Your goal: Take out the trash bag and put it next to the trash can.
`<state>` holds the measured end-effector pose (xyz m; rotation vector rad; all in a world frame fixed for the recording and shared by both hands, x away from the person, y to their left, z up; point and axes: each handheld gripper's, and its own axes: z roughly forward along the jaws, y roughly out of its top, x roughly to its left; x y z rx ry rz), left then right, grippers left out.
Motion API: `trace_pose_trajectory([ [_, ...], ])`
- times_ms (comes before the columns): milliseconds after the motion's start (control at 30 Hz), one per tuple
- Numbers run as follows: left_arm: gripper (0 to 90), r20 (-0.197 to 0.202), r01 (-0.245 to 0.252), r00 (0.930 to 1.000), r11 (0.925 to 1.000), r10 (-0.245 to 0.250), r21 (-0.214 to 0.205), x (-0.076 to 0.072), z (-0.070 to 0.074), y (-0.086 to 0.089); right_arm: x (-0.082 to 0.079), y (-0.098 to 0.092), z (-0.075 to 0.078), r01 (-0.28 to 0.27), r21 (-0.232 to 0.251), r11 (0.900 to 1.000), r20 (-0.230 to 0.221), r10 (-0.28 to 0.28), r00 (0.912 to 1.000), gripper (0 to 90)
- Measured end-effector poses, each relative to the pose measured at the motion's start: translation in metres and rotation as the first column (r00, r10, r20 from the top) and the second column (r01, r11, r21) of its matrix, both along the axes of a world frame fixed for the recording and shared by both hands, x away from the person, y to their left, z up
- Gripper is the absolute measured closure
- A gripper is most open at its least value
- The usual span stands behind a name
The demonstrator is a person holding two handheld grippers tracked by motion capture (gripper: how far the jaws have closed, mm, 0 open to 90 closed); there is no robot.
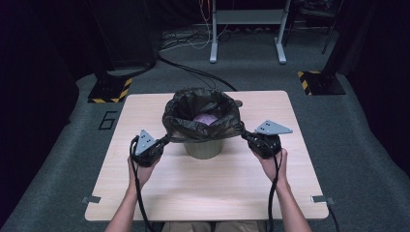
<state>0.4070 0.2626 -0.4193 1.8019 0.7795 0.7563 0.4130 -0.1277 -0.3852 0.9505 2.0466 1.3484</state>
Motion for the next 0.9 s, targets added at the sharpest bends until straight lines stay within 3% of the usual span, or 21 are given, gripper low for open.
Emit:
trace_pose_trajectory([
  [300, 90.0, 0.029, 0.015, 0.9995, 0.9981, -0.013, -0.06, -0.001, 0.024, 0.01, 0.006, 0.002, 0.031, 0.0, 0.014, 0.9999, 0.007, 0.0, 1.0, 87.3],
  [467, 90.0, 0.036, -0.013, 0.9992, 0.9982, 0.016, -0.059, 0.009, 0.034, 0.015, 0.017, 0.005, 0.042, 0.034, -0.003, 0.9994, -0.002, -0.034, 0.9994, 86.1],
  [600, 90.0, 0.009, -0.034, 0.9993, 0.9968, 0.035, -0.072, 0.025, 0.04, 0.019, 0.034, 0.008, 0.043, 0.061, -0.047, 0.997, -0.031, -0.063, 0.9976, 85.9],
  [733, 90.0, -0.022, -0.079, 0.9967, 0.9959, 0.078, -0.044, 0.043, 0.04, 0.025, 0.05, 0.01, 0.037, 0.088, -0.084, 0.9925, -0.063, -0.094, 0.9936, 85.8],
  [800, 90.0, -0.052, -0.089, 0.9949, 0.9946, 0.086, -0.053, 0.052, 0.035, 0.03, 0.056, 0.008, 0.033, 0.095, -0.076, 0.9926, -0.088, -0.102, 0.9909, 84.8],
  [900, 90.0, -0.095, -0.087, 0.9919, 0.9956, 0.083, -0.034, 0.06, 0.028, 0.03, 0.061, 0.005, 0.025, 0.089, -0.075, 0.9933, -0.123, -0.097, 0.9876, 78.5],
])
